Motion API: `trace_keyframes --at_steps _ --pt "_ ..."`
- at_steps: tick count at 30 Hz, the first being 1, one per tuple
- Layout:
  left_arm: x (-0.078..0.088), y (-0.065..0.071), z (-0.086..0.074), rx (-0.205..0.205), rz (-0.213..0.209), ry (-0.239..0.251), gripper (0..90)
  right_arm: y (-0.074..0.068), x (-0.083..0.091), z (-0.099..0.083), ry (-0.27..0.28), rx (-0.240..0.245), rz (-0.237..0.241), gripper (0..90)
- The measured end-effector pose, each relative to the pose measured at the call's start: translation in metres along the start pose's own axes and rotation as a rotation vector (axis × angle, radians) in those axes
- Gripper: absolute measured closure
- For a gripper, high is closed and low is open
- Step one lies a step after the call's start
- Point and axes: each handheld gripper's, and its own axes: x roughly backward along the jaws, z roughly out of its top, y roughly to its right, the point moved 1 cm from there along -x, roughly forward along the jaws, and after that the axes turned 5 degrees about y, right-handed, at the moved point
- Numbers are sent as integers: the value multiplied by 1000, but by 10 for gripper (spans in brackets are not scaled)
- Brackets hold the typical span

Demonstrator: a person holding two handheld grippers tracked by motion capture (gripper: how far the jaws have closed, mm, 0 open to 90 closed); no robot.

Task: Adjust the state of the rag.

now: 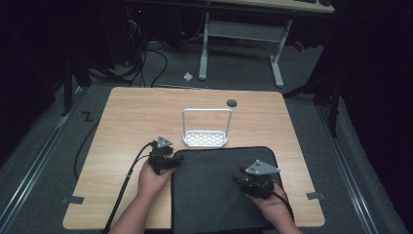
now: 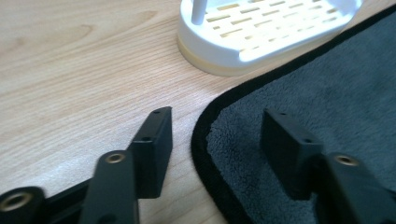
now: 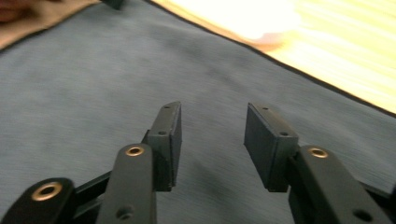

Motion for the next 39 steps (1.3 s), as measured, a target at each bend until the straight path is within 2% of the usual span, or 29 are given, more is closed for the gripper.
trace_keyframes --at_steps 4,8,11,14,18,25,30,36,39 --pt "1 4 -2 -15 16 9 550 -19 -7 6 5 31 37 516" --pt "1 9 -3 -52 17 11 619 -35 -16 11 -8 67 65 495" --pt "1 10 -4 -61 -11 12 725 -46 -24 16 -18 74 83 487" --pt "2 7 -4 -37 -43 10 800 -58 -31 20 -24 93 93 477" --pt "2 -1 -4 42 -89 12 810 -78 -39 25 -27 112 126 472" --pt "2 -6 -5 98 -114 14 802 -122 -55 31 -46 173 201 465" --pt "3 -7 -5 100 -115 15 797 -149 -70 29 -71 217 249 450" --pt "3 -7 -5 104 -114 15 795 -162 -80 28 -86 219 261 407" --pt "3 -7 -5 107 -114 15 794 -163 -82 28 -82 213 265 392"
